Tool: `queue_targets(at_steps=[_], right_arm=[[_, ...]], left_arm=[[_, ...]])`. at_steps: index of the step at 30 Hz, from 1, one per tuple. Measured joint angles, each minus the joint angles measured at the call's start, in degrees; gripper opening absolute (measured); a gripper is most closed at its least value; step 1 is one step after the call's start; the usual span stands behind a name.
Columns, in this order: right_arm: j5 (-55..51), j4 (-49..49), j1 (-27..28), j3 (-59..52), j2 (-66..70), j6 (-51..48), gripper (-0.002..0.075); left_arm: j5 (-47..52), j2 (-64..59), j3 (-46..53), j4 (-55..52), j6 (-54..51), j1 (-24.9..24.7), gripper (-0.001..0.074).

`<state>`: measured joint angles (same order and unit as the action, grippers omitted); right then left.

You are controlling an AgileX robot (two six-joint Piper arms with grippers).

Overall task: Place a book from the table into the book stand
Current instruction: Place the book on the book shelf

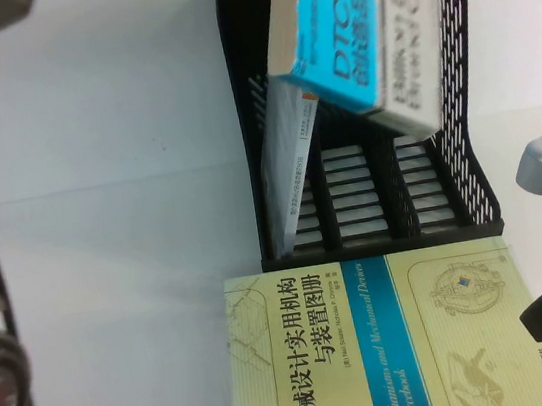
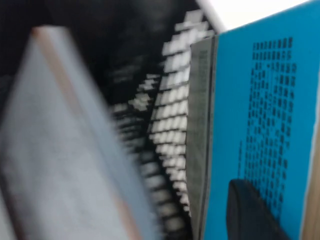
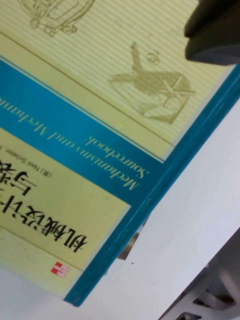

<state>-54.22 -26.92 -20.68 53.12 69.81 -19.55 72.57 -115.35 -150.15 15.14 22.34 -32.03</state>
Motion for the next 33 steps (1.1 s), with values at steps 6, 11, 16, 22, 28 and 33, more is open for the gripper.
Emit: queue_targets(at_steps=[6,11,16,22,28,33], right_arm=[[0.1,1.6,0.0,0.0,-0.1,0.1,-0.0004],[1.8,1.8,0.0,0.0,-0.1,0.2,-0.0004],[4.2,1.9,0.0,0.0,-0.1,0.3,-0.0004],[5.7,1.9,0.0,0.0,-0.1,0.4,-0.0004],[5.7,1.9,0.0,0.0,-0.1,0.4,-0.0004],[5.0,2.0,0.0,0.0,-0.1,0.4,-0.0004]], left_arm=[[0.1,-3.6,0.0,-4.7,0.3,0.8,0.0184],[0.1,-2.1,-0.1,-6.6,1.2,0.8,0.0184],[0.1,0.6,-0.1,-8.0,2.1,0.8,0.0184],[0.1,4.1,-0.5,-9.1,3.6,0.7,0.0184],[0.1,3.8,0.2,-10.6,3.7,-1.5,0.0184],[0.1,2.3,5.8,-14.5,4.5,-3.2,0.0184]])
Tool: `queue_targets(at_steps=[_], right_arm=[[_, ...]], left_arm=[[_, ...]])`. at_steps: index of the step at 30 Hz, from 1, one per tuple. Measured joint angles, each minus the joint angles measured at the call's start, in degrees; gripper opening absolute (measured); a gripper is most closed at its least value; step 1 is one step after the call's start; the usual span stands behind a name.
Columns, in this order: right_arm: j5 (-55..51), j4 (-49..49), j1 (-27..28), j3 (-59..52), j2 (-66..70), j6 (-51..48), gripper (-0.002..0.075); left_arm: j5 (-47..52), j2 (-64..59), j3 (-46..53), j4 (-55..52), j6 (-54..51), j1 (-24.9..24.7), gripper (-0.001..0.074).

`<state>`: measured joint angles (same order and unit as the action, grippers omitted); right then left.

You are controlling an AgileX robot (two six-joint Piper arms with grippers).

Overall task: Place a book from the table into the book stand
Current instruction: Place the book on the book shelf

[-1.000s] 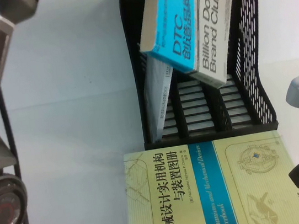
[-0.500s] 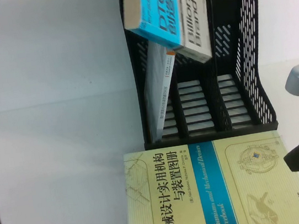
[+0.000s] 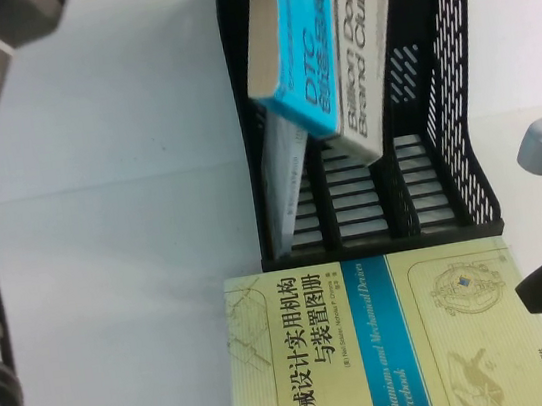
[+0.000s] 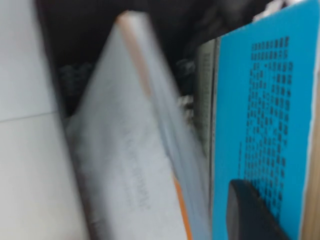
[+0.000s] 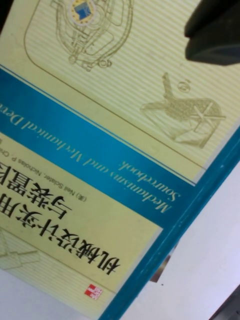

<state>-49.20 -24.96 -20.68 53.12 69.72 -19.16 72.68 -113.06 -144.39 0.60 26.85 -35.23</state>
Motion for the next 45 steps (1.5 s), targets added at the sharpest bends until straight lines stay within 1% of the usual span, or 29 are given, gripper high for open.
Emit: queue_targets(at_steps=[5,12,20,24,40,45], right_arm=[[-1.2,0.1,0.0,0.0,0.0,0.1,-0.0004],[-1.3,0.3,0.0,0.0,0.0,0.1,-0.0004],[0.6,0.3,0.0,-0.2,0.0,0.1,-0.0004],[0.7,0.3,0.0,-0.3,0.0,0.2,-0.0004],[0.4,0.3,0.0,-0.4,0.0,0.3,-0.0004],[0.4,0.4,0.0,-0.4,0.0,0.4,-0.0004]], left_arm=[[0.0,-1.0,2.7,-5.4,0.8,-0.4,0.0184],[0.0,0.1,2.7,-5.8,1.6,-0.7,0.0184],[0.0,5.0,2.7,-7.0,2.5,-1.5,0.0184],[0.0,5.6,2.6,-6.3,3.0,-1.6,0.0184],[0.0,-6.7,2.6,-5.1,3.0,-1.6,0.0184],[-0.2,-8.3,2.0,-5.1,1.5,-1.7,0.0184]])
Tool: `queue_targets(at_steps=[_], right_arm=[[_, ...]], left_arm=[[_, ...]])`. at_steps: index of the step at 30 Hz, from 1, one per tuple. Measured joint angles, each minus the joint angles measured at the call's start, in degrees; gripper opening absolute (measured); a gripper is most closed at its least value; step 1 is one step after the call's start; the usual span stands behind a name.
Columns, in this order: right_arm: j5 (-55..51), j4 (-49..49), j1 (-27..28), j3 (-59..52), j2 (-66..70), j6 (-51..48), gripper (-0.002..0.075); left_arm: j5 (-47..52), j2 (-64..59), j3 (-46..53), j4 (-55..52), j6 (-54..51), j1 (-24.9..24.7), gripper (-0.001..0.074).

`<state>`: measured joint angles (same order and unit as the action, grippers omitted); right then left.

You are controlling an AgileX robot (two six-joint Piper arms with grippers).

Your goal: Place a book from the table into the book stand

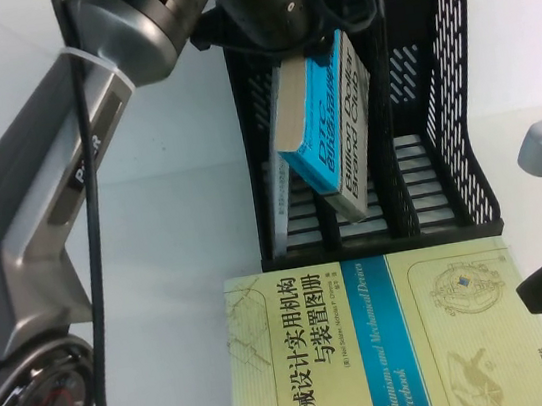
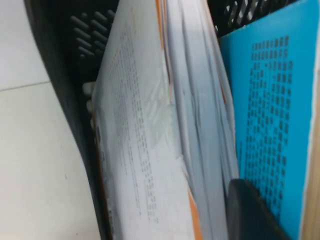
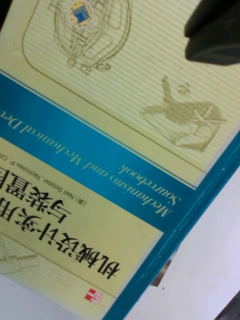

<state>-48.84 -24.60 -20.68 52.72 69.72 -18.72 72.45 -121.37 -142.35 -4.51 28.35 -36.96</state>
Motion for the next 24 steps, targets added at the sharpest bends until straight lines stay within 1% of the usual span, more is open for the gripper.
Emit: queue_targets(at_steps=[3,4,10,12,15,20,21,22,23,24], right_arm=[[-0.6,0.3,0.0,0.0,0.0,0.0,-0.0004],[-0.8,0.5,0.0,0.0,0.0,0.0,-0.0004],[-1.6,0.9,0.0,0.0,0.0,0.0,-0.0004],[-1.6,0.9,0.0,0.0,0.0,0.0,-0.0004],[-1.6,0.9,0.0,0.0,0.0,0.0,-0.0004],[-1.3,1.0,0.0,0.0,0.0,0.0,-0.0004],[-1.0,1.2,0.0,0.0,0.0,0.0,-0.0004],[-0.7,1.4,0.0,0.0,-0.1,0.0,-0.0004],[-0.2,1.7,0.0,0.0,-0.2,0.0,-0.0004],[0.4,2.3,0.0,0.0,-0.5,0.0,-0.0004]], left_arm=[[-0.1,-0.3,-0.4,-0.1,-0.9,-0.1,0.0188],[-0.4,-0.4,-0.4,-0.2,-1.0,-0.1,0.0204],[-1.1,-1.0,-0.4,-5.3,-0.5,0.0,0.0375],[-0.9,-1.5,-0.4,-7.1,0.4,0.1,0.0412],[-0.2,-1.6,-0.3,-9.3,0.8,0.1,0.0436],[0.0,-0.9,-0.2,-9.7,0.0,0.1,0.0433],[0.1,-0.3,-0.1,-8.9,-0.6,0.1,0.0414],[0.1,0.6,0.2,-8.4,-1.5,0.1,0.0377],[0.1,1.5,0.2,-8.0,-2.5,0.1,0.0335],[0.1,3.0,0.3,-7.7,-3.4,0.1,0.0267]])
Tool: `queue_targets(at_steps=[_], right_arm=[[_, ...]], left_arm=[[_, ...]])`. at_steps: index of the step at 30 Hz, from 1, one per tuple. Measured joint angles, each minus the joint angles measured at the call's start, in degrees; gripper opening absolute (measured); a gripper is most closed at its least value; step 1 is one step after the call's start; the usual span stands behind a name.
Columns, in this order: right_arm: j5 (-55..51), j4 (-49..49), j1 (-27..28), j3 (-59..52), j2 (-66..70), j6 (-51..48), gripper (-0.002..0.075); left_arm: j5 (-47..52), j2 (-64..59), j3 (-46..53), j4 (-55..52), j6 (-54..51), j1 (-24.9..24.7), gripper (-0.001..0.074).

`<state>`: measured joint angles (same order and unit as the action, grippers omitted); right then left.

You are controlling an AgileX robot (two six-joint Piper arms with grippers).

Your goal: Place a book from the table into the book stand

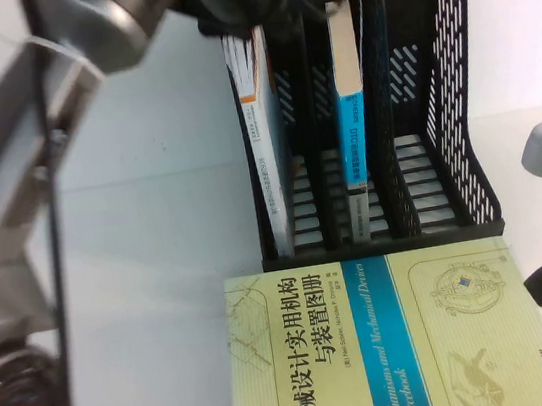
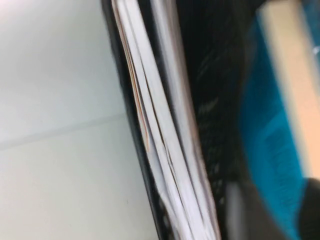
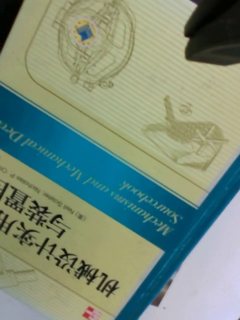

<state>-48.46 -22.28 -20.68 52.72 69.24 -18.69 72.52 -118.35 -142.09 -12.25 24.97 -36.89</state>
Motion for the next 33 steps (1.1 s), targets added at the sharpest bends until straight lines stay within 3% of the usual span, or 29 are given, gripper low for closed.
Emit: queue_targets(at_steps=[2,4,11,17,23,33], right_arm=[[1.1,1.6,0.0,0.0,-1.0,0.9,-0.0004],[2.6,5.0,0.0,0.0,-2.7,3.4,-0.0004],[7.6,20.8,0.0,-0.7,-14.1,19.1,-0.0004],[13.2,24.9,0.0,-8.9,-27.1,24.5,-0.0004],[18.0,28.5,0.0,-22.0,-41.5,31.1,-0.0004],[17.6,30.2,0.0,-33.2,-55.2,33.0,-0.0004]], left_arm=[[0.0,3.2,0.0,0.7,-2.4,0.0,0.0123],[0.0,8.1,0.0,0.8,-4.3,0.0,0.0057],[0.0,22.6,-0.3,0.6,-8.1,0.0,0.0012],[0.0,33.5,5.5,2.8,-11.7,0.0,0.0008],[-5.5,46.7,28.4,3.7,-12.5,0.0,0.0008],[-32.5,70.5,77.3,11.2,-12.6,0.0,0.0007]])
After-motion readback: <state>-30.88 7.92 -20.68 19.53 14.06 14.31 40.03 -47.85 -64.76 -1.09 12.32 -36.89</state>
